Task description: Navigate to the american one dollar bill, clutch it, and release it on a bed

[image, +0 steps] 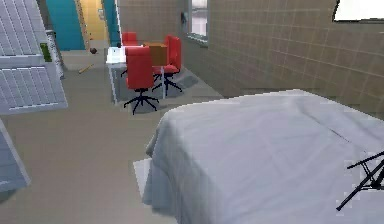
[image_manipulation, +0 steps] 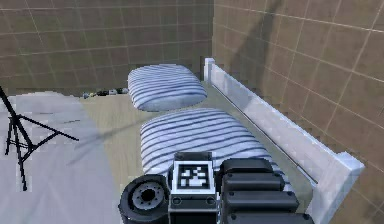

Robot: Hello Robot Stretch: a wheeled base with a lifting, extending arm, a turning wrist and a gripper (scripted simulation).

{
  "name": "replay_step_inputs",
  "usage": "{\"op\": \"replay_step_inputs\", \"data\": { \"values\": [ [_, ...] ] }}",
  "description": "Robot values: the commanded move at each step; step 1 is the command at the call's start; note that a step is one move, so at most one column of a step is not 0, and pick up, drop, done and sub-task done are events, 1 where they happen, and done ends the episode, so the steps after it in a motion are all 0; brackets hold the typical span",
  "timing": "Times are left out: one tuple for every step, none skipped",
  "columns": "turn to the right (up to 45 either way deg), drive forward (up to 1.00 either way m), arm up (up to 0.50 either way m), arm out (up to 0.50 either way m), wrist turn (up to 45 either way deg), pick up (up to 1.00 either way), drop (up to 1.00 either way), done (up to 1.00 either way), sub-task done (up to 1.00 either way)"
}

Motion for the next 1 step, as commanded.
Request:
{"op": "replay_step_inputs", "data": {
  "values": [
    [-6.0,0.00,0.00,0.00,0.0,0.00,0.00,0.00,0.00]
  ]
}}
